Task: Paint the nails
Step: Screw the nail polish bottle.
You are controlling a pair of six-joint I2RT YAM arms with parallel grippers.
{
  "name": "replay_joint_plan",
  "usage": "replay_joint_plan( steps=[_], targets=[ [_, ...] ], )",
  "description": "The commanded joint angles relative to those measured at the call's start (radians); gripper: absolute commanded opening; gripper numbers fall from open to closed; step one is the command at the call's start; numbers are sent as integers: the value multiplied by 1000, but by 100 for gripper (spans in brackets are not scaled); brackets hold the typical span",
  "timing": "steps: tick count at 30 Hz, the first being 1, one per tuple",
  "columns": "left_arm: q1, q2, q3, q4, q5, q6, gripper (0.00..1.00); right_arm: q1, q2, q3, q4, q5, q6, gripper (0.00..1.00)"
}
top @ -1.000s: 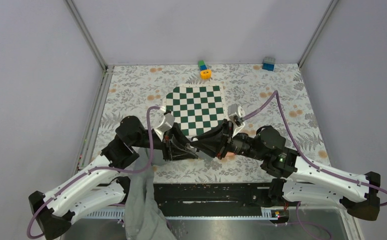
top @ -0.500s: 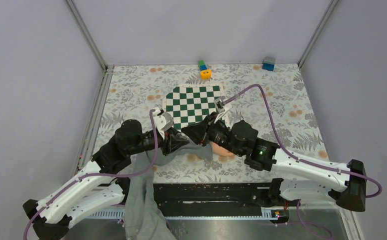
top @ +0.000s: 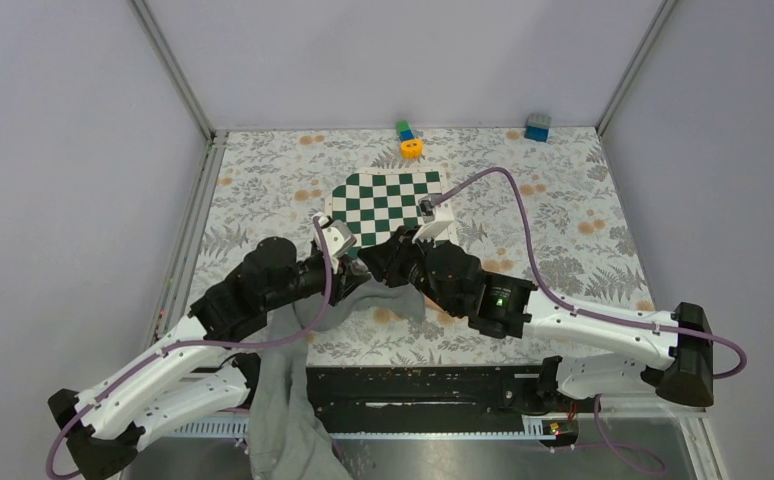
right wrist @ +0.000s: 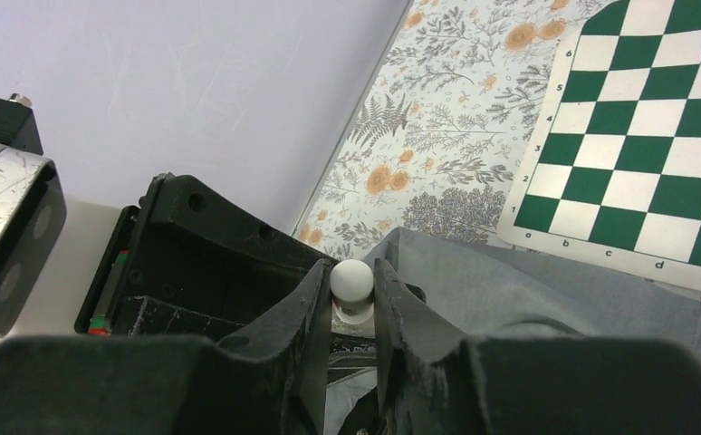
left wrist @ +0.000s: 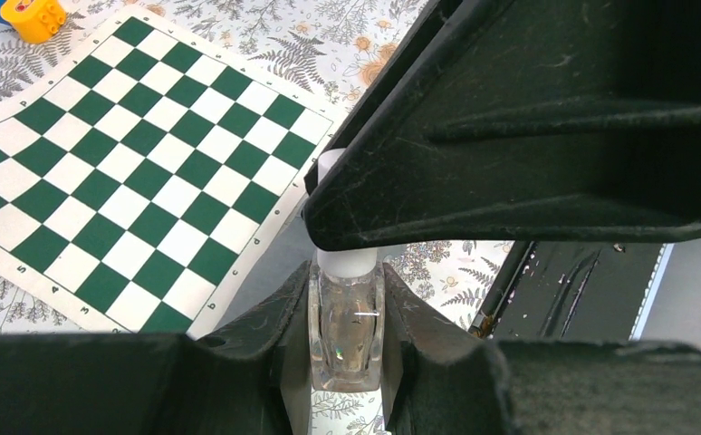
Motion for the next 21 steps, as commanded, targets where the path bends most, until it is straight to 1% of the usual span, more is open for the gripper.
replay_joint_plan(
  steps=[1,2,3,4,6,7,10,11,15,19,21],
  targets=[
    [10,-3,64,109,-126,18,0,68,-23,4,-40,-8,59,0],
    [9,-4,65,109,-112,20,0,69,-34,0,-41,1,54,0],
    [10,-3,66,109,-86,24,0,68,-43,-2,-40,3,47,5],
    [9,-2,68,109,-63,27,0,69,-49,-2,-41,5,37,13],
    [9,3,74,105,-26,27,0,68,-64,15,-67,10,10,33],
    [8,3,74,104,-12,50,0,68,-72,26,-83,11,-7,41],
    [6,-3,74,100,19,64,0,68,-99,50,-119,27,-41,58],
    [4,-7,75,100,31,69,0,68,-112,51,-126,36,-49,62],
    [2,-16,74,101,80,77,0,68,-177,34,-132,101,-82,70],
    [2,-19,72,111,137,79,0,67,-256,-5,-132,148,-128,72],
    [2,-20,70,122,186,71,0,68,-322,-55,-84,137,-195,72]
  ],
)
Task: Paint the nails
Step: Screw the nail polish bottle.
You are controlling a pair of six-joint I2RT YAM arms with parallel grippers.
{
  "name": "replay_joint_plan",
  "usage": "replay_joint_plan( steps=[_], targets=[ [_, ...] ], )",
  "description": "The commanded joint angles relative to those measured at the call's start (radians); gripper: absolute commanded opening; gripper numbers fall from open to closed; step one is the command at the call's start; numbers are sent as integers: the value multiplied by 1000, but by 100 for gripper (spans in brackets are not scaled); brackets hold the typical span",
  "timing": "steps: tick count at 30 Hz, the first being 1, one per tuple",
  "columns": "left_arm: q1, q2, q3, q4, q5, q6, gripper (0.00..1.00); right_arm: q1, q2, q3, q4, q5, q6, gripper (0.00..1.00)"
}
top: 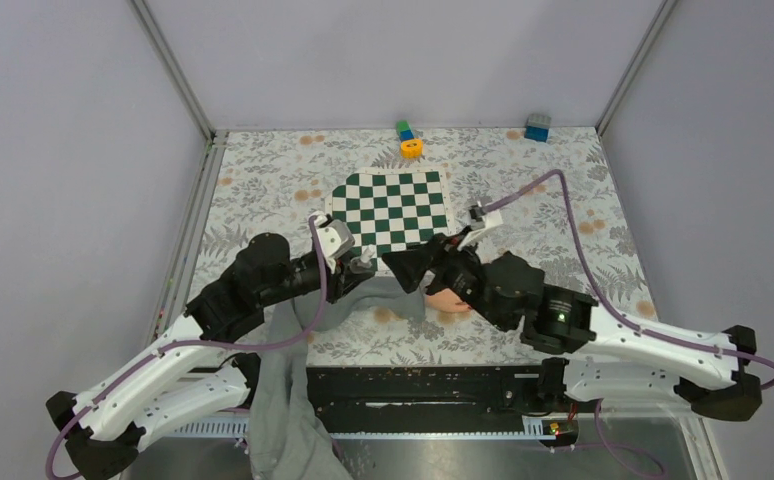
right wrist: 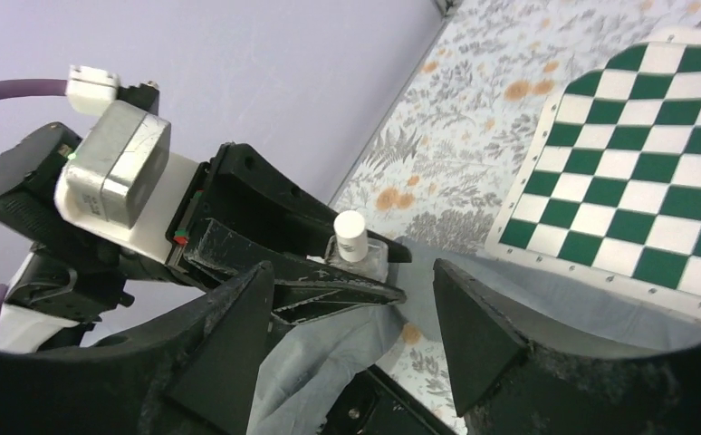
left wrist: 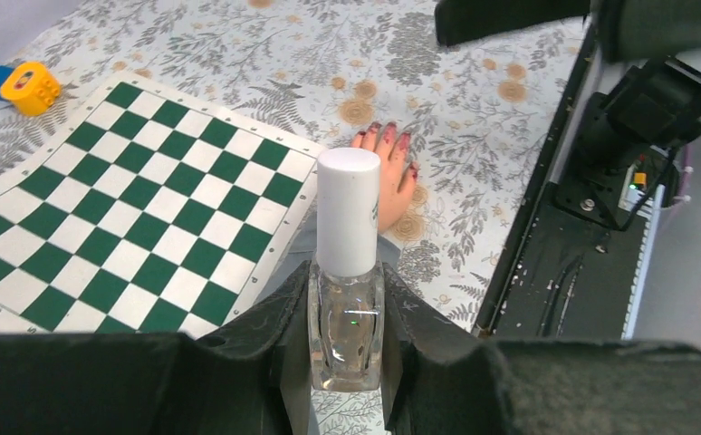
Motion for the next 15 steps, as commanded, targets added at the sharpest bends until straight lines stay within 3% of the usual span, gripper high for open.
replay_joint_plan(
  steps=[1,8,15],
  targets=[
    [-2,-20,39,96,137,6,0,6,-133,-89,85,50,-146,72],
    [-3,5,23,221,511,-108,0,9,-366,-282,335,-254,-429,71],
    [-2,50,-21,478,760,-323,0,7,-379,-242,358,-536,-511,68]
  ],
)
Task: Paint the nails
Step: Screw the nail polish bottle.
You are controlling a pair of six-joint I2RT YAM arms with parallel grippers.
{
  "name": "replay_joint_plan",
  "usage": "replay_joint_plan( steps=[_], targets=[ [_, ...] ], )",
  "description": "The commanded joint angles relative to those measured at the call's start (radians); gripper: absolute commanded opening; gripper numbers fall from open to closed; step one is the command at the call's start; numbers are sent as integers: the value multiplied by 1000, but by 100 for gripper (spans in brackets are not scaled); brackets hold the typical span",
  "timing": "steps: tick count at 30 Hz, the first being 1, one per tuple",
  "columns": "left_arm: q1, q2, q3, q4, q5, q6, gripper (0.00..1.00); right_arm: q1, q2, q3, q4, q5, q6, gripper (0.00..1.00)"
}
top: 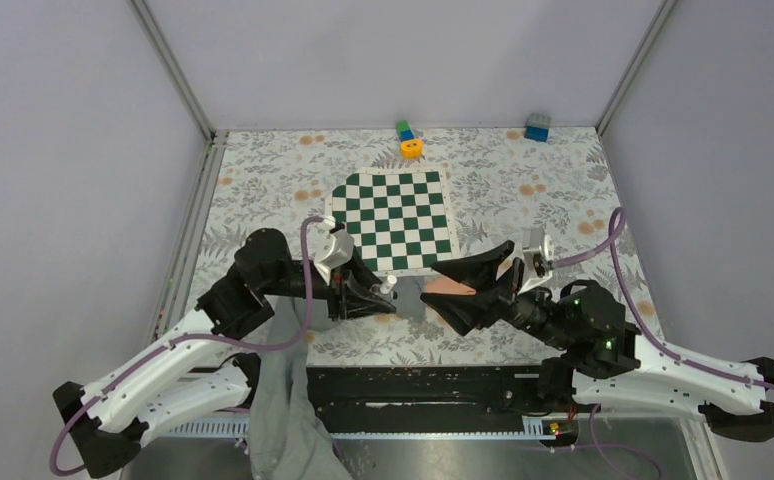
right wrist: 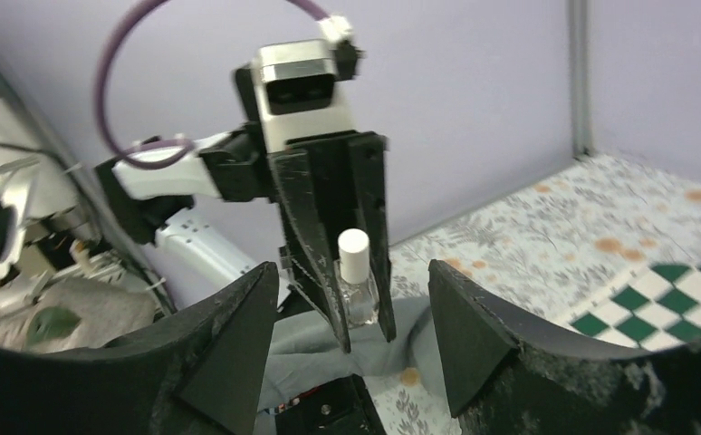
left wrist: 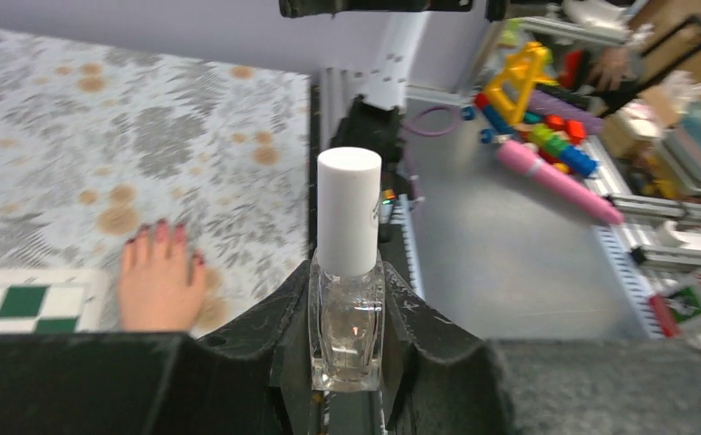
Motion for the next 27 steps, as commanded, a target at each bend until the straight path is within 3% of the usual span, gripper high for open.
replay_joint_plan(
  steps=[1,8,22,27],
  targets=[
    [-3,11,-18,287,244,-180,0,6,35,69,66,-234,-105,68],
    [-4,33,-36,409,337,-283,0,6,155,162,50,-361,-118,63],
    [-20,51,-30,409,372,-294,0,6,208,176,109,-412,-90,61],
    [-24,53,-29,409,373,-293,0,6,236,193,119,-438,-76,56]
  ],
)
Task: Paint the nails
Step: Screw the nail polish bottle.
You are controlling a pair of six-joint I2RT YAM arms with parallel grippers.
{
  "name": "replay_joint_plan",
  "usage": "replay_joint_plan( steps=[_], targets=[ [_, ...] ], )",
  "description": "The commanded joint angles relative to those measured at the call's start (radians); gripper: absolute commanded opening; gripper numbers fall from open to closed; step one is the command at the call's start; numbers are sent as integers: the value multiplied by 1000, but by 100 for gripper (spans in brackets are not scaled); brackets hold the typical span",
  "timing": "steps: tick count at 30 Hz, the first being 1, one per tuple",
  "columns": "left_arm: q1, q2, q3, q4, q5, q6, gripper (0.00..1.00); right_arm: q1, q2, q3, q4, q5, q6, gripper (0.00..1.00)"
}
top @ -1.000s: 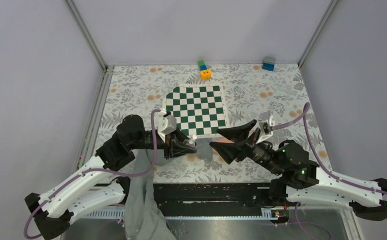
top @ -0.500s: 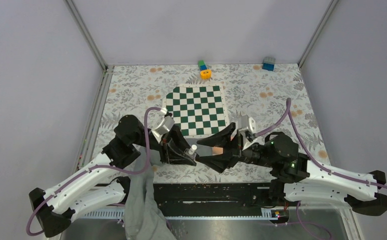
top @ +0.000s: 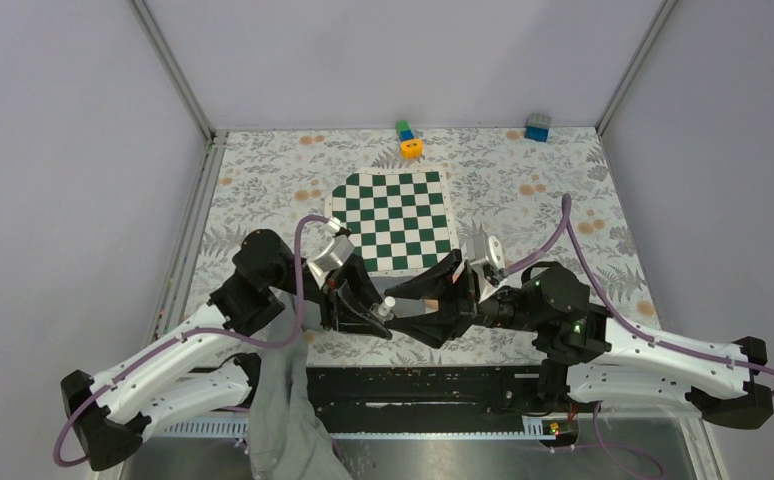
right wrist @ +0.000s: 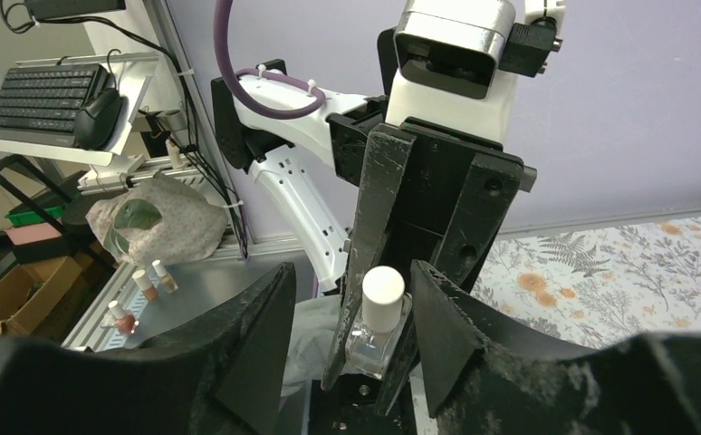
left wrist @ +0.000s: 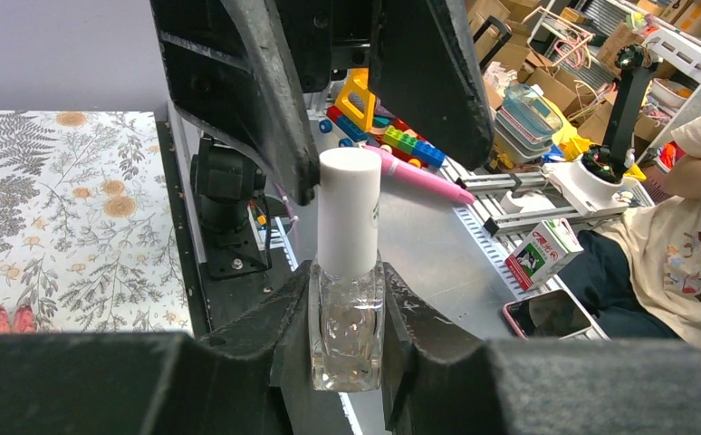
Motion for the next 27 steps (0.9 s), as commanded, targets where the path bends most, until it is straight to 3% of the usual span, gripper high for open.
replay_joint_plan(
  steps=[1,10,27],
  targets=[
    [-8,-4,6,64,29,-4,0,6,24,51,63,-43,18,55],
    [-9,-13,8,46,16,14,0,6,42,58,50,-35,49,49],
    [-7,-51,-6,24,-74,55,0,6,69,73,-19,-23,69,27]
  ],
)
